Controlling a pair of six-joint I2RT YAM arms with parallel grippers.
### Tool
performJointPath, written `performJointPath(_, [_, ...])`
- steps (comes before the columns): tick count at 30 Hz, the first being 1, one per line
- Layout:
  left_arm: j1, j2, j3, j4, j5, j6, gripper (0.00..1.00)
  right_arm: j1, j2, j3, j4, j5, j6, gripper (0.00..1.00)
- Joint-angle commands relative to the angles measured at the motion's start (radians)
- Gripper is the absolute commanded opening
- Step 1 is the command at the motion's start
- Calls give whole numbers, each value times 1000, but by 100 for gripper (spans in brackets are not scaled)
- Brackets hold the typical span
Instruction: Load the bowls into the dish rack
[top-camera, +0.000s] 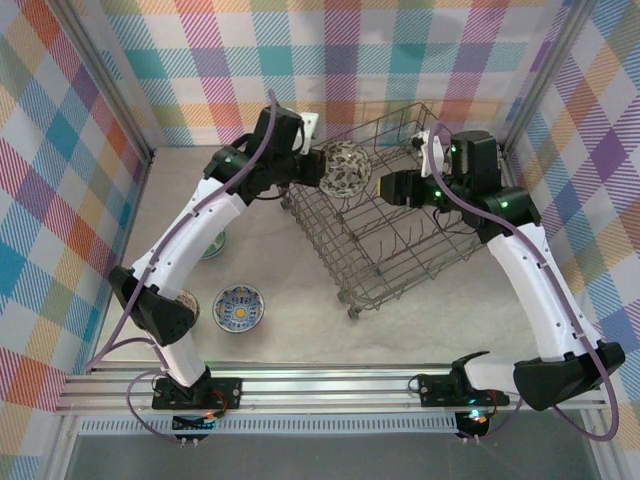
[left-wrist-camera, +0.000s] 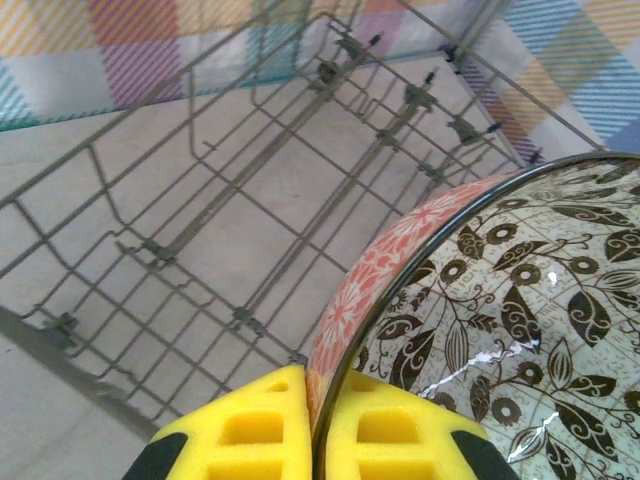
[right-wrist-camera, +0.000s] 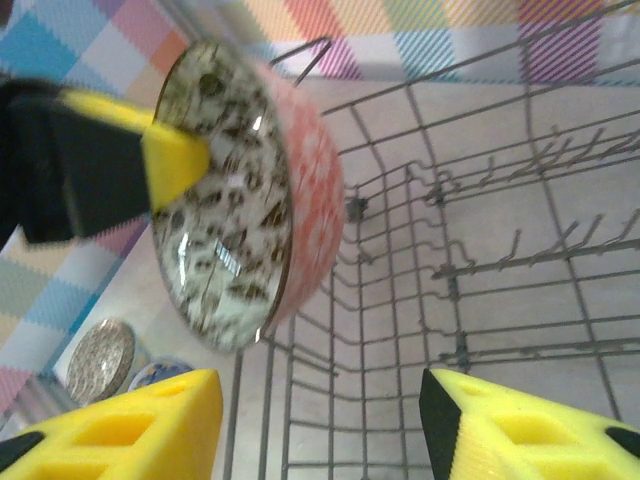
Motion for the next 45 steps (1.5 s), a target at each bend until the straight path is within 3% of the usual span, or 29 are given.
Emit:
performJointPath(1, [-34,-12,42,107,24,-33,1,3,21,9,83,80,44,55])
performJointPath(11, [-88,30,71,108,-8,-43,1,2,40,-10,128,91,79,48])
performJointPath(37, [-112,59,82,140,-77,-16,1,3,53,-23,54,94,106,25])
performJointPath(45, [-122,38,33,162,-88,-26,20,3,52,-29,59,150,129,16])
